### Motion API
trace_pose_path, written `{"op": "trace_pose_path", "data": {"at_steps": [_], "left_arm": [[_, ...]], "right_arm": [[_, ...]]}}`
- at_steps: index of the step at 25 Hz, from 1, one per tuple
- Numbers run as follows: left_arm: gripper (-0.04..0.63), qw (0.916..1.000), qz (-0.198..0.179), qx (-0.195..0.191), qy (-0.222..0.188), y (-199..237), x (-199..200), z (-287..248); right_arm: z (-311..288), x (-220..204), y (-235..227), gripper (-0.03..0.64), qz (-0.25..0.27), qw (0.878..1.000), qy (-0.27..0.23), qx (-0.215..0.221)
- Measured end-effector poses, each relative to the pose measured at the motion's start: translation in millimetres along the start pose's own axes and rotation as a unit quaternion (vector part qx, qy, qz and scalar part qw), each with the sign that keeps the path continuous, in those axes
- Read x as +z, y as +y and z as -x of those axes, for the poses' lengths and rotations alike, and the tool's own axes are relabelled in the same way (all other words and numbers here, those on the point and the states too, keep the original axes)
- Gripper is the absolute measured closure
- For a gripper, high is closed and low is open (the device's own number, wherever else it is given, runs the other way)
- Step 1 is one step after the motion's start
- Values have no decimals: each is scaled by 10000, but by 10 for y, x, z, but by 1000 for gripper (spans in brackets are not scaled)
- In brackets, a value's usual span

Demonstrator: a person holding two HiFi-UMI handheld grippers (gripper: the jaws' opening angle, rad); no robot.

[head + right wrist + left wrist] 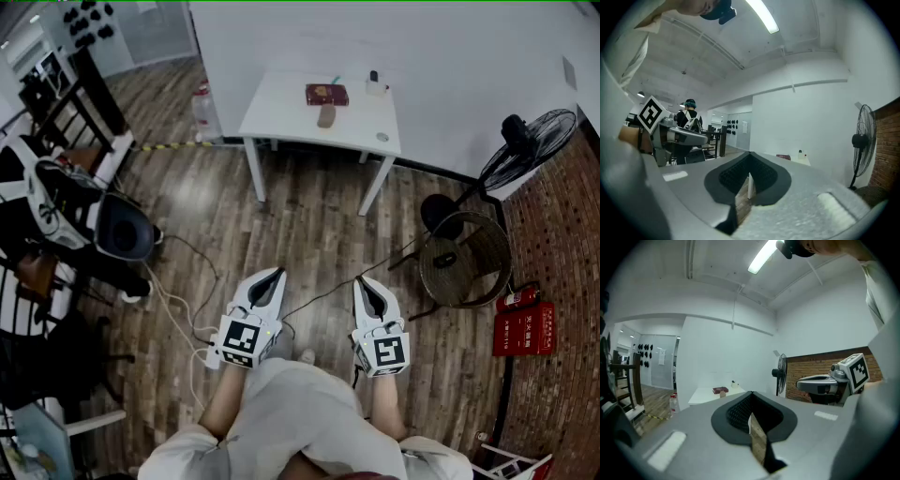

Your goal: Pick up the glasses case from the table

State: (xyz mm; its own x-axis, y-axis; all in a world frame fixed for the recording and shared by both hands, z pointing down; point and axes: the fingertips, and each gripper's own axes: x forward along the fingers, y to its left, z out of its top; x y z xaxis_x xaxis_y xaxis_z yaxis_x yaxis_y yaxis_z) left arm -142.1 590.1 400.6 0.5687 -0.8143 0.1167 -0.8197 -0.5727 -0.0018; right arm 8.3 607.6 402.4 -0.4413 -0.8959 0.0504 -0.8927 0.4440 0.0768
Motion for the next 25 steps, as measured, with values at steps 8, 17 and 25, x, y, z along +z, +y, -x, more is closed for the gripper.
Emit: {"op": "trace_pose_path", "data": {"at_steps": [8,17,25], "left_arm": [[577,10000,-77,-7,8,-41,58,-123],[577,9998,-161,41,-86,202,222,-674],[577,9998,-174,-7,-62,755,208,-1378]], "right_arm": [[-62,31,-68,612,-183,9995,-236,104],[-520,-13,-435,612,-94,9998,-142,85],[-1329,-51,-784,612,-79,10000,-6,33]]}}
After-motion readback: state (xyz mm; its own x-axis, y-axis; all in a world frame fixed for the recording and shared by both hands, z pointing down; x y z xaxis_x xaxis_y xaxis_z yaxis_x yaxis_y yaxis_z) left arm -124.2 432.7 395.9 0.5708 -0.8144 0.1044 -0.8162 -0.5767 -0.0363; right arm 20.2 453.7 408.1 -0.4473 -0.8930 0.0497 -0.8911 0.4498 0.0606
